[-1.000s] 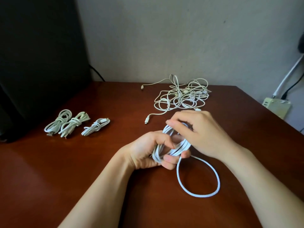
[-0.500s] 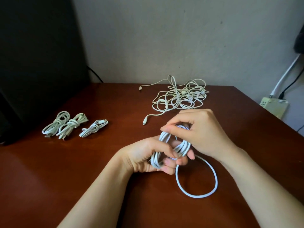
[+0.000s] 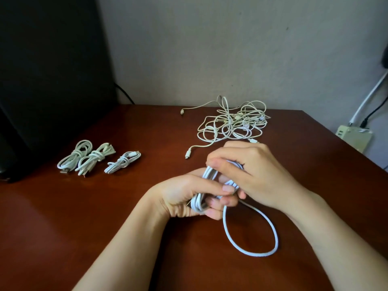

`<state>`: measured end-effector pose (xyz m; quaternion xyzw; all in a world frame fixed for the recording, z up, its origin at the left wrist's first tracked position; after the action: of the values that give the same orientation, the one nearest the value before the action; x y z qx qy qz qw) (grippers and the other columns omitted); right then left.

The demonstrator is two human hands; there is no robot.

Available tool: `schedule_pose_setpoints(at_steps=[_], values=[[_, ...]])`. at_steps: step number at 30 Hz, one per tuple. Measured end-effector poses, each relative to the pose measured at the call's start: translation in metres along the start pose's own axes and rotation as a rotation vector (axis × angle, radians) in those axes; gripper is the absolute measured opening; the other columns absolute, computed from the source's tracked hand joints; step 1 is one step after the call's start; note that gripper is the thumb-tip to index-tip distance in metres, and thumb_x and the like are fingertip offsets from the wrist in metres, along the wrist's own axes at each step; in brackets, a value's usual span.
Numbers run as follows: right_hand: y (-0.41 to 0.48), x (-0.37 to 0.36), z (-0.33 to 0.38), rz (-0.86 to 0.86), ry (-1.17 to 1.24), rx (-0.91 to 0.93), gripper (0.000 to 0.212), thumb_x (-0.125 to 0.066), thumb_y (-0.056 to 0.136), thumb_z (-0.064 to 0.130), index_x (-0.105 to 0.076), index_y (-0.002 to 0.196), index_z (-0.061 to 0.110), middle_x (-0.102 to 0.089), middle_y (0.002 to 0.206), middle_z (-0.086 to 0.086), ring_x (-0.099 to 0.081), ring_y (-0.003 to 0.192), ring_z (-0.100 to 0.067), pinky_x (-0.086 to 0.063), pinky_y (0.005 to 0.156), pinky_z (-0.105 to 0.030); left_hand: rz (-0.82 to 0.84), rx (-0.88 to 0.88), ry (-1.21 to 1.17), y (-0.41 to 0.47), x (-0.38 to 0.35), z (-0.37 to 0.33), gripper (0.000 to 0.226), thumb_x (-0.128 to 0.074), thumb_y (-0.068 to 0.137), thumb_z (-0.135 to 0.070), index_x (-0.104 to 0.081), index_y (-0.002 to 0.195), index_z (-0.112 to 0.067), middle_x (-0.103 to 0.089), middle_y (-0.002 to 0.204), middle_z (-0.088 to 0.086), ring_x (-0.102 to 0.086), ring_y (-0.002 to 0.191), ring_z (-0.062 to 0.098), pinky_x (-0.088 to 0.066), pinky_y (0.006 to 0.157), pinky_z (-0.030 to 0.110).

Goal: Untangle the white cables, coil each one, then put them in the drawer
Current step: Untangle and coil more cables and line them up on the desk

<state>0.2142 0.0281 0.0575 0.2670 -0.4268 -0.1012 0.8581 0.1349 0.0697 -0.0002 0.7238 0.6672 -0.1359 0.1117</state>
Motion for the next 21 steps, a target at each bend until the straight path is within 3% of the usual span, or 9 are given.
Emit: schedule_pose_setpoints(at_steps=[7, 11, 14, 16, 18, 21], values=[[-0.002, 0.002, 0.003, -0.180, -0.101, 0.130, 0.028, -0.061, 0.084, 0.029, -0.071, 0.064, 0.013, -0.058, 0.060, 0.005, -0.053, 0.056, -0.010, -0.039, 0.054, -0.016, -0.038, 0.021, 0.024, 0.000, 0.001, 0.004, 0.012, -0.059, 0.076, -0.009, -0.067, 0.085, -0.009, -0.050, 0.065, -0.001, -0.035, 0.055, 0.004, -0.029, 0.050, 0.017], [-0.003, 0.000, 0.004, -0.250, -0.142, 0.166, 0.033, -0.059, 0.086, 0.023, -0.066, 0.059, 0.007, -0.054, 0.054, 0.001, -0.048, 0.051, -0.013, -0.038, 0.052, -0.021, -0.076, 0.017, 0.032, -0.002, 0.003, 0.003, 0.011, -0.061, 0.073, -0.010, -0.069, 0.081, -0.011, -0.051, 0.064, -0.001, -0.038, 0.054, 0.003, -0.032, 0.048, 0.015], [-0.003, -0.001, 0.000, -0.193, -0.148, 0.079, 0.036, -0.052, 0.089, 0.036, -0.064, 0.062, 0.013, -0.053, 0.056, 0.007, -0.050, 0.053, -0.012, -0.041, 0.054, -0.031, -0.046, 0.045, 0.049, -0.002, 0.001, 0.002, 0.013, -0.058, 0.079, -0.011, -0.070, 0.081, -0.014, -0.051, 0.064, -0.003, -0.029, 0.054, 0.004, -0.026, 0.049, 0.016], [-0.004, -0.001, -0.003, -0.123, -0.255, -0.048, 0.039, -0.041, 0.086, 0.052, -0.058, 0.062, 0.026, -0.049, 0.053, 0.011, -0.048, 0.053, -0.009, -0.040, 0.055, -0.030, -0.057, 0.061, 0.045, -0.002, 0.001, 0.002, 0.017, -0.056, 0.083, -0.005, -0.070, 0.079, -0.014, -0.051, 0.063, -0.003, -0.032, 0.052, 0.003, -0.027, 0.049, 0.017], [-0.005, 0.000, -0.004, -0.085, -0.404, -0.099, 0.047, -0.031, 0.084, 0.063, -0.055, 0.063, 0.028, -0.053, 0.051, 0.007, -0.050, 0.054, -0.013, -0.035, 0.057, -0.028, -0.090, 0.063, 0.047, -0.003, 0.003, 0.002, 0.025, -0.051, 0.084, -0.001, -0.070, 0.076, -0.014, -0.051, 0.061, -0.002, -0.037, 0.051, 0.002, -0.028, 0.048, 0.016], [-0.003, -0.002, -0.006, -0.014, -0.376, -0.113, 0.051, -0.030, 0.082, 0.070, -0.054, 0.062, 0.029, -0.056, 0.051, 0.007, -0.049, 0.055, -0.011, -0.036, 0.069, -0.029, -0.104, 0.045, 0.048, -0.003, 0.004, 0.001, 0.022, -0.053, 0.083, 0.002, -0.069, 0.077, -0.012, -0.055, 0.062, -0.003, -0.044, 0.054, 0.002, -0.031, 0.048, 0.016]])
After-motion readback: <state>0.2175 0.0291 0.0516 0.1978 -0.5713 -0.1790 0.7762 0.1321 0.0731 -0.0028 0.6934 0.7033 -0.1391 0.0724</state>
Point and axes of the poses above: each hand's wrist, its own y-axis towards the middle knuckle, its own x-axis out of the back of the hand, z = x × y, the point moved 5 cm from there along y, towards the middle knuckle
